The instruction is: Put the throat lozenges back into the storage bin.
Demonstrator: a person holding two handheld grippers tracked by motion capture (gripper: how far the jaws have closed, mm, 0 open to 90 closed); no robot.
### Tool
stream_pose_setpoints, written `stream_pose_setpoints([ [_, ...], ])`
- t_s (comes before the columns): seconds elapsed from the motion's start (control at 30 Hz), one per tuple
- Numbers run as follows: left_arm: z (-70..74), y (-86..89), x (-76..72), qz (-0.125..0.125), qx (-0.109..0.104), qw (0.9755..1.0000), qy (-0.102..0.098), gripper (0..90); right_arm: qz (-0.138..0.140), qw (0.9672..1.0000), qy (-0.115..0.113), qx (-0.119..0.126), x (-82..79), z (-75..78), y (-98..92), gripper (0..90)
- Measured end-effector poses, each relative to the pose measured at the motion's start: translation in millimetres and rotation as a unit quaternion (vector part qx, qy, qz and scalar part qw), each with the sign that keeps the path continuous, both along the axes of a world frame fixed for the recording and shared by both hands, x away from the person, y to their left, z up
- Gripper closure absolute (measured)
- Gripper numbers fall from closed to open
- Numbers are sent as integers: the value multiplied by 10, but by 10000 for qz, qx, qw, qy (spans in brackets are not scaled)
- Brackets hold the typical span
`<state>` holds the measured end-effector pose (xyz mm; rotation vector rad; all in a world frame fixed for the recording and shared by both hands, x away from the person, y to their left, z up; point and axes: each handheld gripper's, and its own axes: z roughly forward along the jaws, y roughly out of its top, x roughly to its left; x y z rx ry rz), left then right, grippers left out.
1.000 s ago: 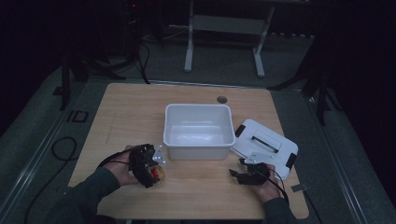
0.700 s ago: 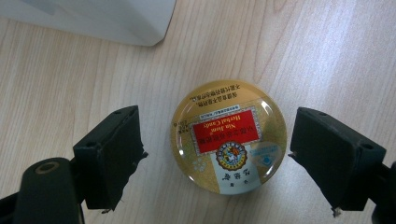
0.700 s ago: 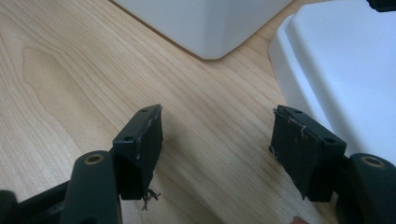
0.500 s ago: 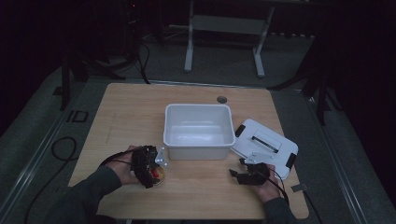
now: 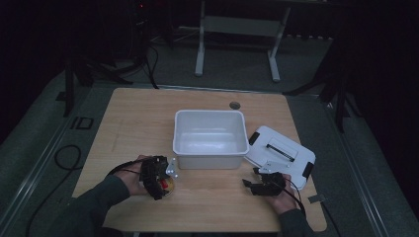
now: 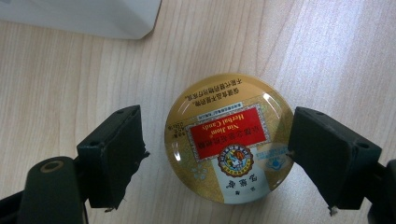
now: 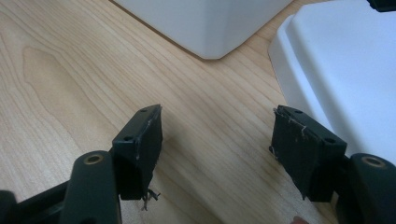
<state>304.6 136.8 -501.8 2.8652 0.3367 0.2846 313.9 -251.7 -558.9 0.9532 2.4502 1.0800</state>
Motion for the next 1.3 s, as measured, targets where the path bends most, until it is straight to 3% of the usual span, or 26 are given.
stream_pose_setpoints([
  [0.83,-143,-26,59,-78,208,9992,332,145,6,10000,6,-2,-1,0,1,329],
  [1.3,-173,-23,75,-113,287,9985,463,197,11,10000,8,-4,-1,0,1,326],
])
